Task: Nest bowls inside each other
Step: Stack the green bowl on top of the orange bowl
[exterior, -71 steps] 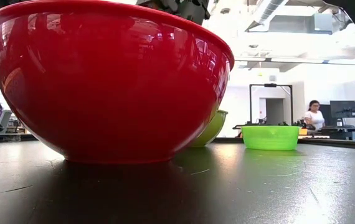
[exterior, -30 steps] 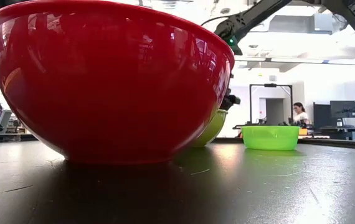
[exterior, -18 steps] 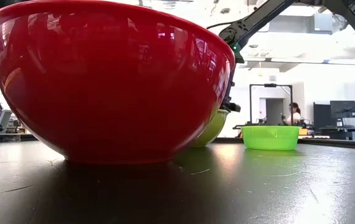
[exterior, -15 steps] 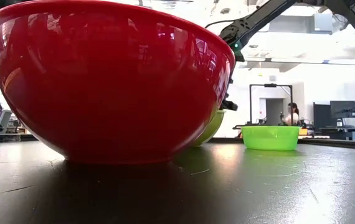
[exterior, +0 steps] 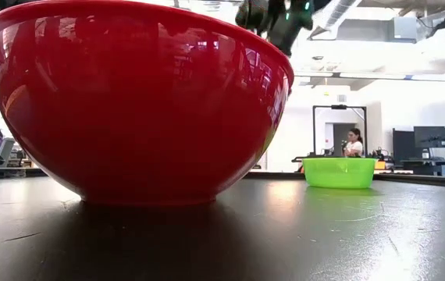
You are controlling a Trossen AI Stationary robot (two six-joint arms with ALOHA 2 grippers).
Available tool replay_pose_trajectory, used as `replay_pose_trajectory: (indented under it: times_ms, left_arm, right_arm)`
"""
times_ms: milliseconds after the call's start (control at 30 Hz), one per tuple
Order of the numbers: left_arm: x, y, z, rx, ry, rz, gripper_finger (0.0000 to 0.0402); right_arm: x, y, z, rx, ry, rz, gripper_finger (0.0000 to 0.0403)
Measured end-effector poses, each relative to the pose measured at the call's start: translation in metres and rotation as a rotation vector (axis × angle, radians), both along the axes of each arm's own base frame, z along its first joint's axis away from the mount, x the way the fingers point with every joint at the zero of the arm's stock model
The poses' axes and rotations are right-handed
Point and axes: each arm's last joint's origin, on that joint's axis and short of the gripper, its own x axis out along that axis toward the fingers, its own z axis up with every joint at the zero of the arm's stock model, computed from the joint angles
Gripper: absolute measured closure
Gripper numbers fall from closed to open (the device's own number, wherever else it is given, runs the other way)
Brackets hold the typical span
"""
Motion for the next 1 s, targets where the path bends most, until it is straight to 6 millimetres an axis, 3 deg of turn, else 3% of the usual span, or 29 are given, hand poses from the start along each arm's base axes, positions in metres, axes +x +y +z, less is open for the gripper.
replay_pose_trajectory:
  times_ms: [233,433,667,1000]
  left_arm:
    - [-0.001,-0.001,-0.005,0.032,-0.044,-0.042,0.0162]
    - [0.002,-0.002,-0.031,-0.015,-0.145,-0.058,0.0162]
    - [0.003,-0.003,-0.046,-0.087,-0.194,-0.100,0.0162]
    - [0.004,-0.005,-0.046,-0.085,-0.194,-0.180,0.0162]
  right_arm:
    - [0.002,0.055,0.049,0.014,-0.270,0.044,0.0388]
    - [0.016,0.113,0.054,0.117,-0.380,0.128,0.0388]
    - [0.029,0.157,0.030,0.235,-0.305,0.124,0.0387]
    - [0.041,0.186,-0.024,0.283,-0.068,-0.018,0.0387]
